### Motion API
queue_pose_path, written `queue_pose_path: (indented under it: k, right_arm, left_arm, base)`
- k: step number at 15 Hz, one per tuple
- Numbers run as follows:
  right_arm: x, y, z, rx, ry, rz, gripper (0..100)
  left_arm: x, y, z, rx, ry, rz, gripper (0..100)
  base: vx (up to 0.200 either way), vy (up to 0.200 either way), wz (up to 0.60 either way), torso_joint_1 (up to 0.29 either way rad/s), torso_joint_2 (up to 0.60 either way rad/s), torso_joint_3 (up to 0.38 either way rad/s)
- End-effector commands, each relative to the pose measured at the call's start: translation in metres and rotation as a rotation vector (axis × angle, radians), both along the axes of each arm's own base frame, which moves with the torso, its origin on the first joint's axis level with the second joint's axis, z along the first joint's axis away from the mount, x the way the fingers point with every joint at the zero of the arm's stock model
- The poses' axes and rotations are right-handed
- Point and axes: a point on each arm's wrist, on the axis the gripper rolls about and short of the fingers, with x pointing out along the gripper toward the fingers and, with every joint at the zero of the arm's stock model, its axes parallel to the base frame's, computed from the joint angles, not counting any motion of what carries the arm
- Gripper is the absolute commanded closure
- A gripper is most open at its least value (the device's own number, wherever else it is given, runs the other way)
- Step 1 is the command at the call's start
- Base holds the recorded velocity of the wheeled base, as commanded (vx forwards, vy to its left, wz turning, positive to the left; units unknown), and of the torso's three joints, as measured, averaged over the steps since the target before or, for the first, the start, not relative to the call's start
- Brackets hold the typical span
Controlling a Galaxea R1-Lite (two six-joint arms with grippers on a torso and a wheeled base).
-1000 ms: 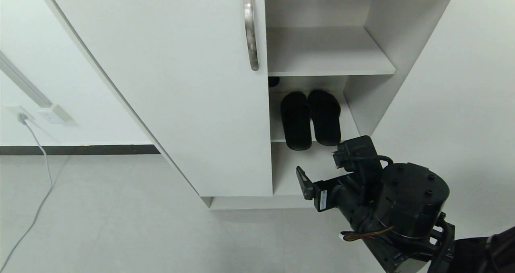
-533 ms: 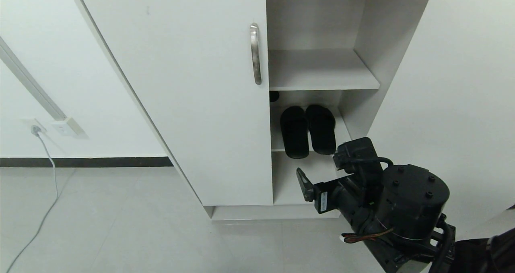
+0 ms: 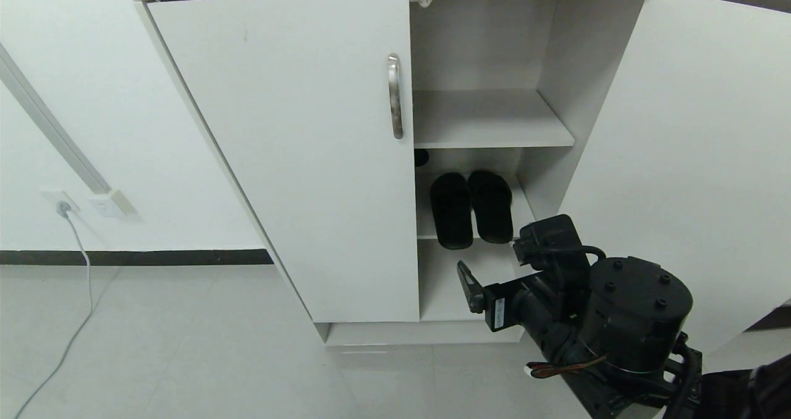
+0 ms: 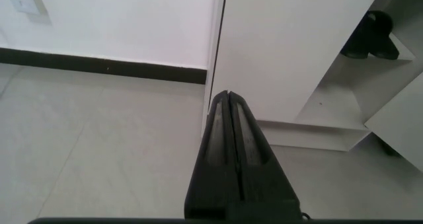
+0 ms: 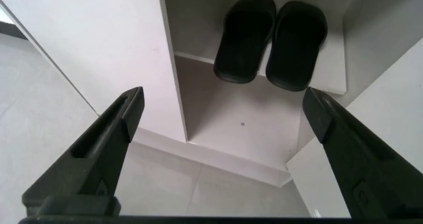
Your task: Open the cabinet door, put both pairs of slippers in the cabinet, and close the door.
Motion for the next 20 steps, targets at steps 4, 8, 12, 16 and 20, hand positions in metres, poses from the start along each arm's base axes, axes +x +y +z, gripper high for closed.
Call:
queue_pose_path:
  k: [4, 8, 12, 16, 20]
  right_arm:
    - [-0.0003, 0.0, -0.0012, -0.004, 0.003, 0.002, 0]
    - [-0.0008, -0.0007, -0.0026, -0.009, 0.007, 0.004, 0]
    - [-0.0008, -0.0007, -0.0023, -0.007, 0.005, 0.0, 0]
    - [-0.0013, -0.0029, -0.0032, -0.002, -0.001, -0.003, 0]
    - [0.0019, -0.0061, -0.0043, -0.006, 0.0, -0.013, 0]
  left_arm:
    - [0.0001, 0.0, 0.0002, -0.001, 0.0, 0.001, 100]
    - [0.0001, 0.0, 0.0002, -0.002, 0.0, 0.001, 100]
    - [0.0001, 0.0, 0.0002, -0.002, 0.0, 0.001, 100]
    - [0.0001, 0.0, 0.0002, -0.002, 0.0, 0.001, 100]
    - [0.0001, 0.0, 0.0002, -0.002, 0.0, 0.001, 100]
  base:
    - [0.0, 0.0, 0.0, 0.0, 0.0, 0.0]
    - [0.0, 0.1, 0.0, 0.0, 0.0, 0.001]
    - [0.0, 0.2, 0.0, 0.005, 0.0, 0.004]
    - [0.0, 0.2, 0.0, 0.005, 0.0, 0.006]
    - [0.0, 0.2, 0.0, 0.002, 0.0, 0.002]
